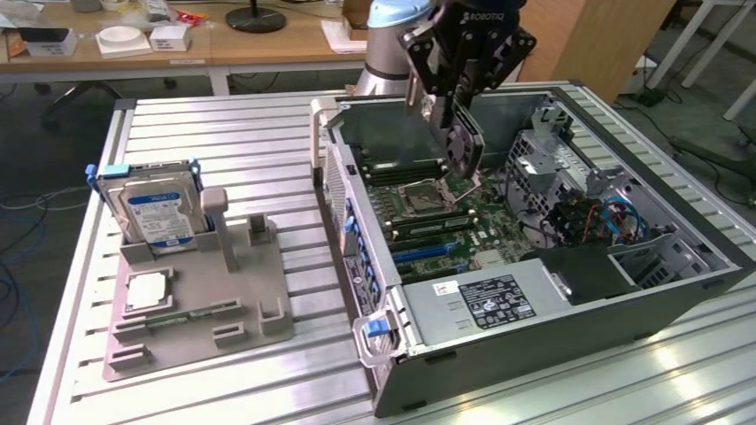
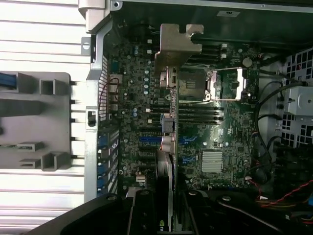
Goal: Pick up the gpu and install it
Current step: 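Pick up the gpu and move the gpu toward the slot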
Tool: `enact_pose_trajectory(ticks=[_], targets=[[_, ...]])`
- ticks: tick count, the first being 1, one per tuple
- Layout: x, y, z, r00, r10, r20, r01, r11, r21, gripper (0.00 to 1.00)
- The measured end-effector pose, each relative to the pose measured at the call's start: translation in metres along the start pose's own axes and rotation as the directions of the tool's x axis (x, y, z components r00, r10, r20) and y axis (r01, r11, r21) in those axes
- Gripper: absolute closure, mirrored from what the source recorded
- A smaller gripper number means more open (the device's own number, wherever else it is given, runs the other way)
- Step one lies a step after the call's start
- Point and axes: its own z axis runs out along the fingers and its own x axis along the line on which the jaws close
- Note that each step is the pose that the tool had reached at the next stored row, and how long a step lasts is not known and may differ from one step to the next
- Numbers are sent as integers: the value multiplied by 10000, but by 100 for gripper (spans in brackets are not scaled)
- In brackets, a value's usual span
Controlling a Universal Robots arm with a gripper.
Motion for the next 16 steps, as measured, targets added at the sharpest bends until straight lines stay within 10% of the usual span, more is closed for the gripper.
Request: enact_pose_trajectory(ticks=[16], targets=[[-207, -5, 5, 10000, -1, 1, 1, 10000, -1, 74]])
